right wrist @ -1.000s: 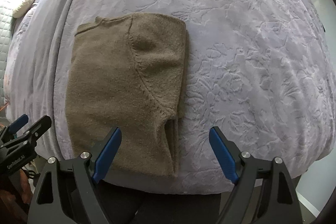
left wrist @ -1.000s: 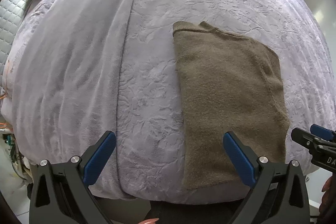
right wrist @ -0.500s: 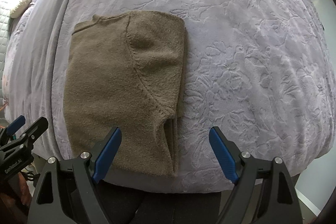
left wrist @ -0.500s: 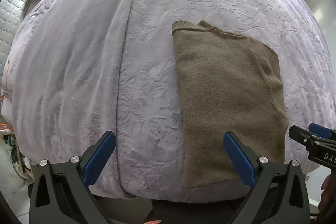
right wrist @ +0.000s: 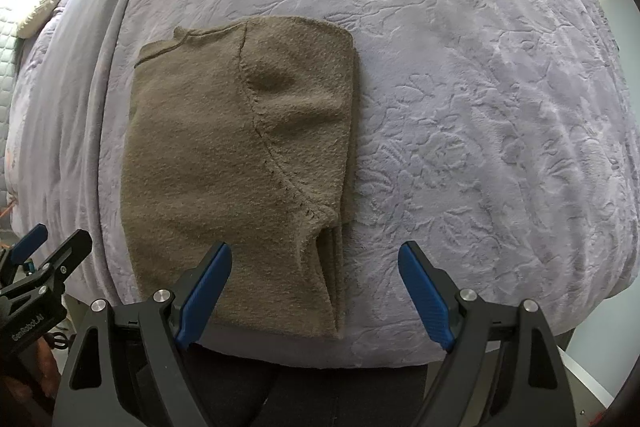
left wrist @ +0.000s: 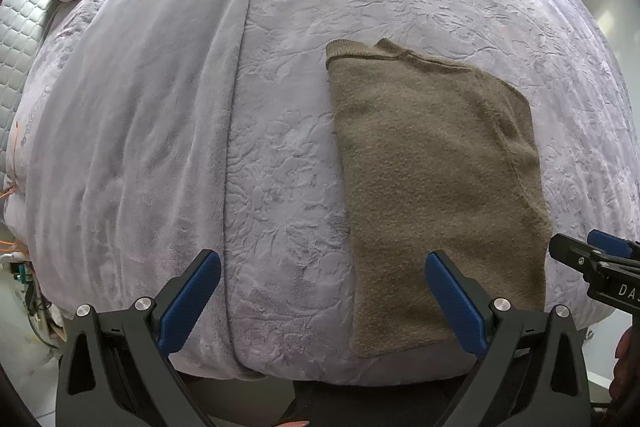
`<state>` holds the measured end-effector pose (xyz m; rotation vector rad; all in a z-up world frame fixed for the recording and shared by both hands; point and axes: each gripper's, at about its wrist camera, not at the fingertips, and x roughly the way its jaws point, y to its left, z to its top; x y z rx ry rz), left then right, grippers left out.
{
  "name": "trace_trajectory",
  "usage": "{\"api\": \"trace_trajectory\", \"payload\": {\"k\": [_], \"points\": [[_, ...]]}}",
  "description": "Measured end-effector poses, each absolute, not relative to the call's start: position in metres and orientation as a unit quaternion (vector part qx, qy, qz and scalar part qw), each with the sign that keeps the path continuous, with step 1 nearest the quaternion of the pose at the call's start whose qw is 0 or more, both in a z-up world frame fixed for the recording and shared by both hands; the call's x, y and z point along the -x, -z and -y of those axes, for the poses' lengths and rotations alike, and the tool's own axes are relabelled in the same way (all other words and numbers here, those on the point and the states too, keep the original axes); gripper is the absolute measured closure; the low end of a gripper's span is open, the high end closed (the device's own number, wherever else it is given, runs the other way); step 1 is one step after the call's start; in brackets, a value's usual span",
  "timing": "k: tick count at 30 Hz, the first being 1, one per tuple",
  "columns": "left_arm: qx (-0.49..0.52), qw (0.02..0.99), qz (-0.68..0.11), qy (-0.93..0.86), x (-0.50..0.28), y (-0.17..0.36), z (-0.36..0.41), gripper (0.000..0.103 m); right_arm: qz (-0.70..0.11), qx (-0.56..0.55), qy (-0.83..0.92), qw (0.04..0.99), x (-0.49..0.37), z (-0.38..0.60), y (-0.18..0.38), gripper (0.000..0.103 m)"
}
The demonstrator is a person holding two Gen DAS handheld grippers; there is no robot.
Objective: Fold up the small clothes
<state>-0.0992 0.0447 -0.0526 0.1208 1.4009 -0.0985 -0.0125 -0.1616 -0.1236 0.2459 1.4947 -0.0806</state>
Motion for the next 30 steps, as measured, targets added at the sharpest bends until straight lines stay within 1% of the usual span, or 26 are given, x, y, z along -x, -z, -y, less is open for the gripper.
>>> {"api": "trace_trajectory", "payload": {"k": [30], "points": [[-0.068, 0.759, -0.646, 0.051, 0.0993, 0.0535, -0.0413, 0.001, -0.677, -0.104, 0.038, 0.728, 0.0123, 0.1616, 0.1214, 0.016]]}}
